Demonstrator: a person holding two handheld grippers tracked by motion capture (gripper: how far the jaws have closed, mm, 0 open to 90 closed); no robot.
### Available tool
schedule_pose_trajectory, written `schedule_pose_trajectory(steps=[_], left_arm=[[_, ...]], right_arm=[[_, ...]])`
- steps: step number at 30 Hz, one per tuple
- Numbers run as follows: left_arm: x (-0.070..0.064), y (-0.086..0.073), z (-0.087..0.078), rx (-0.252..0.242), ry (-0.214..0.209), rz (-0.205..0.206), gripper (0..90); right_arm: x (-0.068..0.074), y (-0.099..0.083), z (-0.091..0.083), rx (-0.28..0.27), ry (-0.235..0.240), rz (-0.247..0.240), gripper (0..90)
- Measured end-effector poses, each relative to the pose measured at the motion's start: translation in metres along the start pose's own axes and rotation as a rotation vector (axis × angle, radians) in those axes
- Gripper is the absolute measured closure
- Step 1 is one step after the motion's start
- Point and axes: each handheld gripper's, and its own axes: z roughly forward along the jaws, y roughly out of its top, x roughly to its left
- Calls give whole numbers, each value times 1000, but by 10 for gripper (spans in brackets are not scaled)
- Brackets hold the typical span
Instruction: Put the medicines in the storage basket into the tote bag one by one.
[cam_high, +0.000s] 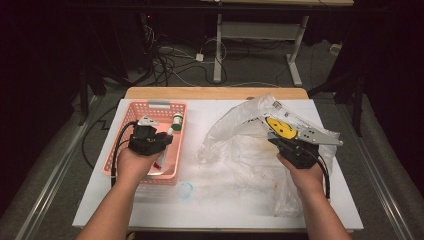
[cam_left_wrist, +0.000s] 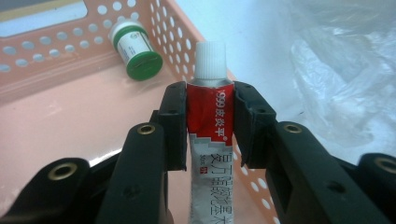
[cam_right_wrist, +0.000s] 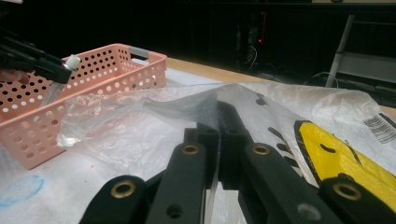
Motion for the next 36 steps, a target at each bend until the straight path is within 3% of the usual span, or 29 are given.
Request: schedule_pose_trajectory(steps=[11,17,20,25,30,36], left_arm=[[-7,-20,-10,-81,11,-3,662],[-7,-29,-18,-131,-18,-23,661],[-8,-34,-20,-146,-5,-13,662],[-6,-35,-22,-173,-24,-21,662],[-8,-38,-22,-194,-2,-3,662],[-11,-40,-25,-203,-4,3,662]], right_arm=[[1,-1,0,2,4,-16,900],[1,-3,1,8,2,-18,900],[2,-2,0,8,1,-24,900],[2,-1,-1,3,2,-28,900],[4,-1,-1,4,3,-33,900],[2,0,-4,-5,0,-36,900]])
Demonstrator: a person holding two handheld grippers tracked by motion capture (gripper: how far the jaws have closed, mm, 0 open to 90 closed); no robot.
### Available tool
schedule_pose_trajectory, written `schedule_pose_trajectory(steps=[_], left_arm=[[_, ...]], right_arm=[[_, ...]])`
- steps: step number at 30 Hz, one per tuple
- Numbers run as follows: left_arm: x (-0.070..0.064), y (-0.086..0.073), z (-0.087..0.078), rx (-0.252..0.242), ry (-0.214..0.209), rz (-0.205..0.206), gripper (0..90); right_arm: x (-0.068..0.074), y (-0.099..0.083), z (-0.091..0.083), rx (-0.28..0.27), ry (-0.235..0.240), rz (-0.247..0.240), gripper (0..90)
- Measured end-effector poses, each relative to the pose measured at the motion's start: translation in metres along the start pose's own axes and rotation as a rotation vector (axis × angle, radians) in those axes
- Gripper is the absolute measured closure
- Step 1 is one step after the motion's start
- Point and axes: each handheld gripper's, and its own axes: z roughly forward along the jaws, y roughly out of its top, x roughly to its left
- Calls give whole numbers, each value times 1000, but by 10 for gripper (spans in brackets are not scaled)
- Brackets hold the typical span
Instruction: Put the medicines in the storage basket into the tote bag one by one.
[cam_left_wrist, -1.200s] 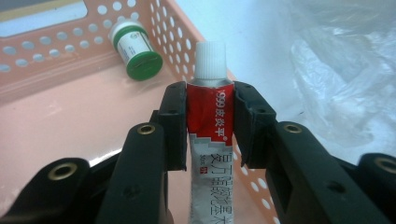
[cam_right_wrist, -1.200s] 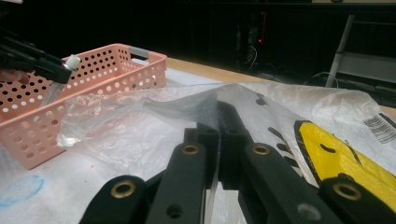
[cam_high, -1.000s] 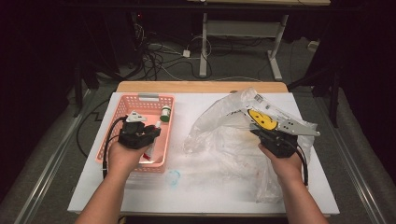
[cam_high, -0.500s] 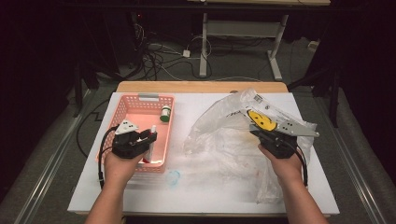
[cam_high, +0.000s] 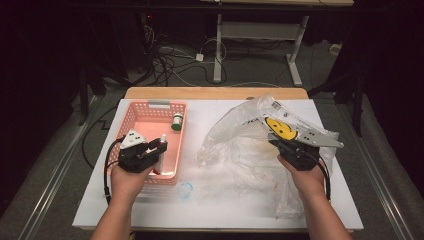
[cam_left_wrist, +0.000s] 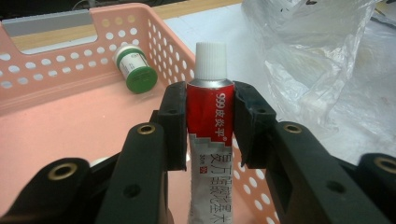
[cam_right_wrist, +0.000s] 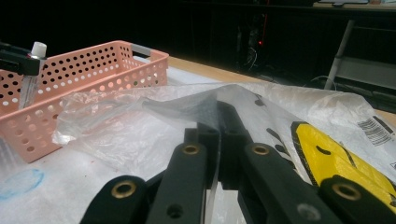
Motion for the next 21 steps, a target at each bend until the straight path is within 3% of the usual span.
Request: schedule_pose_trajectory(steps=[21], left_arm=[[-5,8,-19,-95,-27,-15,663]], right_arm=[[11,3,6,-14,7,3,900]])
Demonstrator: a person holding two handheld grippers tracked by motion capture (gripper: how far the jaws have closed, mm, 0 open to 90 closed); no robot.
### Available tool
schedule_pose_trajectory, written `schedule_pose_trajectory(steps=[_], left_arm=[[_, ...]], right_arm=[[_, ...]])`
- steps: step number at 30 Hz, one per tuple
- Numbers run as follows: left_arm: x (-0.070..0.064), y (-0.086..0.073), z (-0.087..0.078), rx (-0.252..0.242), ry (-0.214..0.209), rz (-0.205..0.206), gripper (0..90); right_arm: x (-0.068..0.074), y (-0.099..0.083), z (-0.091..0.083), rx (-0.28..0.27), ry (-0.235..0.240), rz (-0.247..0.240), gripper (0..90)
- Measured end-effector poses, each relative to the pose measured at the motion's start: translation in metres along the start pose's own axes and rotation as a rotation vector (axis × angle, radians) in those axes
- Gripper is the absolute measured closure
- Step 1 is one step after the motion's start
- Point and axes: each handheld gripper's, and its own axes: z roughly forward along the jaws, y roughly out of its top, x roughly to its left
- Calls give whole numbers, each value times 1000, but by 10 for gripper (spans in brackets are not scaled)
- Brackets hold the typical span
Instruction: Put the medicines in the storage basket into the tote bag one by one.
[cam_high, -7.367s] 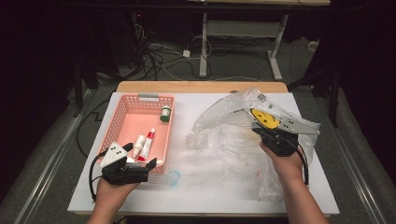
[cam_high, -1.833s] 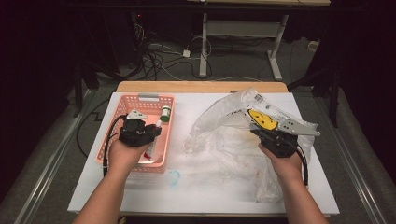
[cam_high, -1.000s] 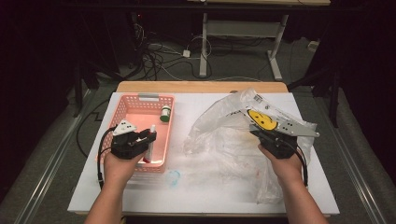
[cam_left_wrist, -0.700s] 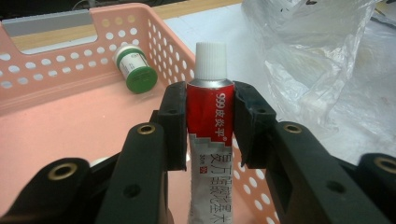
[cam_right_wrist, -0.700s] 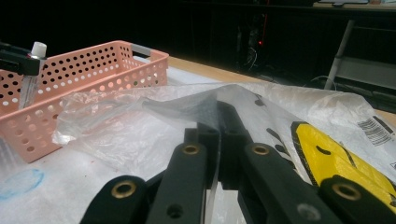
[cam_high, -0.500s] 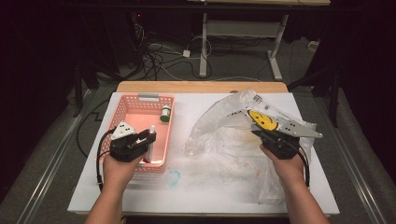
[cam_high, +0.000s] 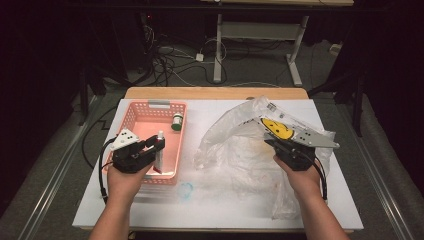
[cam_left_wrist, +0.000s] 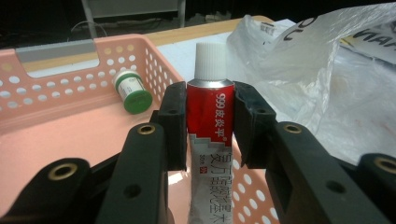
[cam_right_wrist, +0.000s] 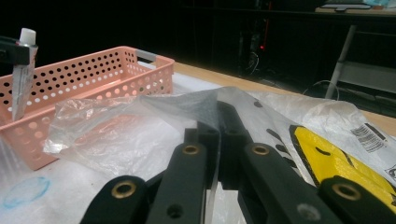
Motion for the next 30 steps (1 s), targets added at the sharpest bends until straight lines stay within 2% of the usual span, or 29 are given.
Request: schedule_pose_trajectory(steps=[7,15,23,30], left_arm=[[-7,9,-6,-46,-23,14,663],[-20,18,-13,-92,-78,26,663],[-37,21,-9,-94,-147,41,663],[-55,18,1,-80,-218,51,662]], right_arm=[[-1,0,1,4,-3,-1,900],[-2,-1,1,3,-13,3,900],[-2,0,0,-1,-13,2,900],[-3,0,0,-5,-23,26,900]])
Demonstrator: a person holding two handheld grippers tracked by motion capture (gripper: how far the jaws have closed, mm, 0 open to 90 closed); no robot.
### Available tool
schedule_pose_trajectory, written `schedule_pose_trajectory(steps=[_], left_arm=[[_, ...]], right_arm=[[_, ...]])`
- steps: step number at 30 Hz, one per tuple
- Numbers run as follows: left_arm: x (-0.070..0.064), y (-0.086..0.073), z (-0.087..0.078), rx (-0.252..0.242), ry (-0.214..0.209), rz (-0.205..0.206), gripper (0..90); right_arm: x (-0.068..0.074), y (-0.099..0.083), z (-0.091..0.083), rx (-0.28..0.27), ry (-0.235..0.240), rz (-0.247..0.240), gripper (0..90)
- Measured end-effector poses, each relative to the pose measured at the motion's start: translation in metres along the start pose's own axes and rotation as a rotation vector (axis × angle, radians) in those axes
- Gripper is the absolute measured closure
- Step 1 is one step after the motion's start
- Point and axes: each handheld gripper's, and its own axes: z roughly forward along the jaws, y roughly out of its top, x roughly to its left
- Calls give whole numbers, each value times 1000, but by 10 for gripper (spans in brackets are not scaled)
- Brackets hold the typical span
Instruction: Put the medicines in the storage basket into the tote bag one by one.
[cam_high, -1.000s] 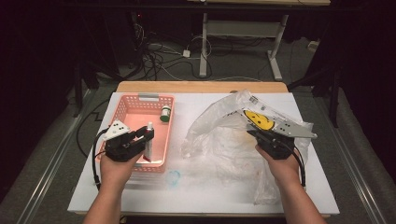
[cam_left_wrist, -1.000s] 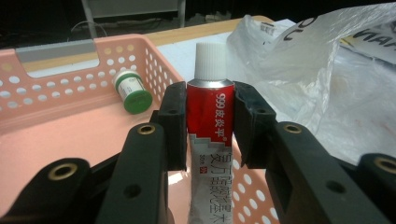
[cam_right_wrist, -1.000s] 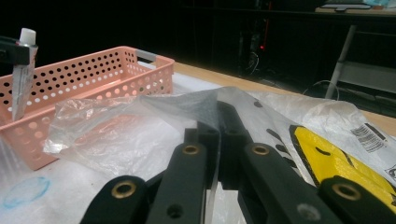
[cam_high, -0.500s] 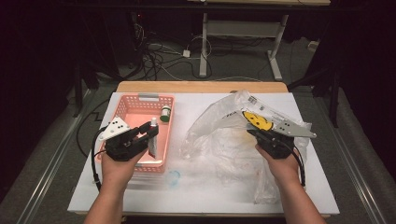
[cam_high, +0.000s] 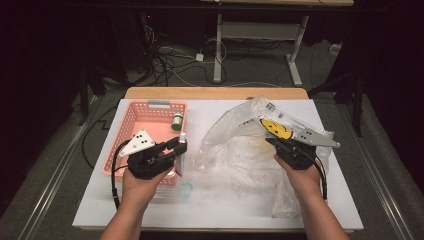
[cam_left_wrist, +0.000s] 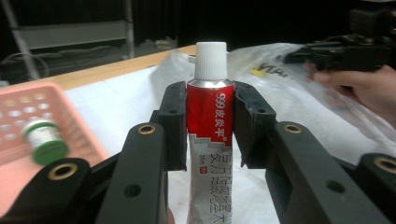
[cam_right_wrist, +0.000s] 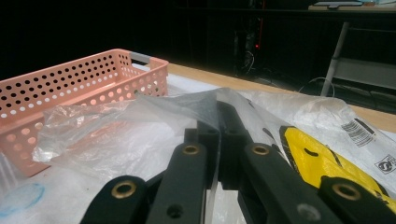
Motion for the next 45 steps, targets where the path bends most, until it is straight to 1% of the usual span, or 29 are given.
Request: schedule_pose_trajectory(steps=[6,10,15,16,24,34,38,41,43,45], left_arm=[[-12,-3,12,22,-26,24,662],[-17,-7,19,24,-43,30,662],[-24,-12,28,38,-56,32,662],[-26,-13,30,43,-58,37,662],[-33,-19,42,70,-68,45,662],[-41,-24,57,88,-83,61,662],[-48,-25,67,97,-90,70,662],[-52,-24,77,104,-96,86,662],[-54,-23,83,110,-101,89,662],[-56,-21,89,105,-103,88,662]], right_arm=[[0,0,-1,0,3,-2,900],[-1,0,-2,1,8,-5,900],[-1,1,-2,-2,9,-9,900],[0,1,-2,-2,7,-7,900],[-1,1,-3,-8,-4,-2,900],[0,0,-2,-8,-5,-4,900],[0,1,-2,-11,-8,-5,900],[0,1,-2,-14,-6,-3,900],[0,1,-2,-14,-5,-1,900],[0,1,-2,-15,-3,-1,900]])
